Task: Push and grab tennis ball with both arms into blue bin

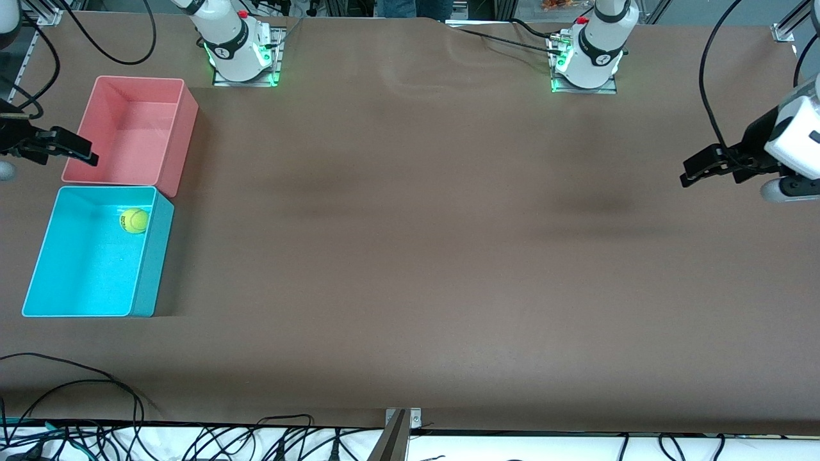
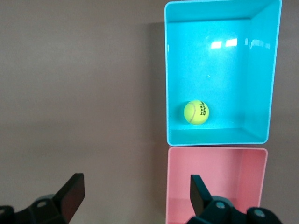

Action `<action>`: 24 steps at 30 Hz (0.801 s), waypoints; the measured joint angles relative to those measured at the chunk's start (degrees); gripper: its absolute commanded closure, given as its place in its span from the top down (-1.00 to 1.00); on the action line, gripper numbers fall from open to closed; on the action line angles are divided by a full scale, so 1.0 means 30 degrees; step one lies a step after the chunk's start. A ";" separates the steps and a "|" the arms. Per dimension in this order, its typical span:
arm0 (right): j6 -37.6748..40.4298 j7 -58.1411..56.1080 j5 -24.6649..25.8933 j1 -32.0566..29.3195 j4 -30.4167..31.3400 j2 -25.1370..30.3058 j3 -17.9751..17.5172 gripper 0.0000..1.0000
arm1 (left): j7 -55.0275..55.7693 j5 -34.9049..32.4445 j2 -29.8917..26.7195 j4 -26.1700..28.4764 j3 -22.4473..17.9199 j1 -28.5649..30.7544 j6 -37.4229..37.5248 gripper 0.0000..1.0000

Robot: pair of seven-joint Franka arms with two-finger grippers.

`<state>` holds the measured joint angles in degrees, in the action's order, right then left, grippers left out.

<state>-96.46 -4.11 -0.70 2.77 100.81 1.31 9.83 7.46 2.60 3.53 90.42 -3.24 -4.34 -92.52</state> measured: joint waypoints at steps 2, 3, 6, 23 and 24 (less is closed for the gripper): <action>-0.0002 0.1021 0.0000 0.0022 -0.0156 0.0079 -0.0285 1.00 | 0.0000 -0.0023 0.0000 0.0035 -0.0018 -0.0035 0.0000 1.00; -0.0003 0.1347 0.0000 0.0021 -0.0230 0.0105 -0.0413 1.00 | 0.0000 -0.0024 -0.0001 0.0042 -0.0028 -0.0035 0.0000 1.00; 0.0018 0.2129 0.0000 -0.0023 -0.0516 0.0185 -0.0956 1.00 | 0.0000 -0.0030 -0.0001 0.0062 -0.0101 -0.0034 0.0000 1.00; 0.1221 0.2687 0.0205 -0.0200 -0.1565 0.0267 -0.2111 1.00 | -0.0002 -0.0928 0.0011 0.0301 -0.0350 -0.0008 0.0556 1.00; 0.1427 0.2687 0.0205 -0.0214 -0.1644 0.0267 -0.2209 1.00 | -0.0002 -0.0928 0.0019 0.0302 -0.0338 -0.0022 0.0557 1.00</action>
<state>-92.17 3.96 -0.09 2.13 95.88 2.11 3.20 7.45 -0.18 3.59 91.32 -4.26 -4.41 -90.85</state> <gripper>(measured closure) 0.000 0.000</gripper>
